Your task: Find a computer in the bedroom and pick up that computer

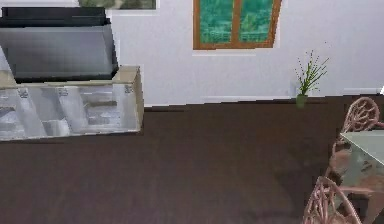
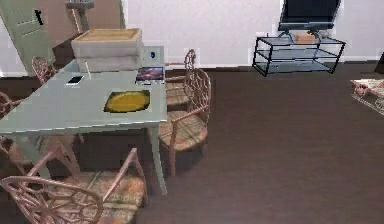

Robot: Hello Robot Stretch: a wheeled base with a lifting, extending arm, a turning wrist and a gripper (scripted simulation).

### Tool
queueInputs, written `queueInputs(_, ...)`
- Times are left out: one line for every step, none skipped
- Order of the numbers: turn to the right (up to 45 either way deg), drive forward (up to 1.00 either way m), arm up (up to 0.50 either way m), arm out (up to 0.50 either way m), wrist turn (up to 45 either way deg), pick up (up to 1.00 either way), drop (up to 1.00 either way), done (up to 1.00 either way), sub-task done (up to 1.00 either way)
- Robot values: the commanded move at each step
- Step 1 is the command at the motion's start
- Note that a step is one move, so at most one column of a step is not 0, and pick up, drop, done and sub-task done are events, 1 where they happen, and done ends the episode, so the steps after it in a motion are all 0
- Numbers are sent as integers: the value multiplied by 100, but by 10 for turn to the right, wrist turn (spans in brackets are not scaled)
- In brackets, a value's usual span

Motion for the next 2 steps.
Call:
queueInputs(0,60,0,0,0,0,0,0,0)
queueInputs(360,0,0,0,0,0,0,0,0)
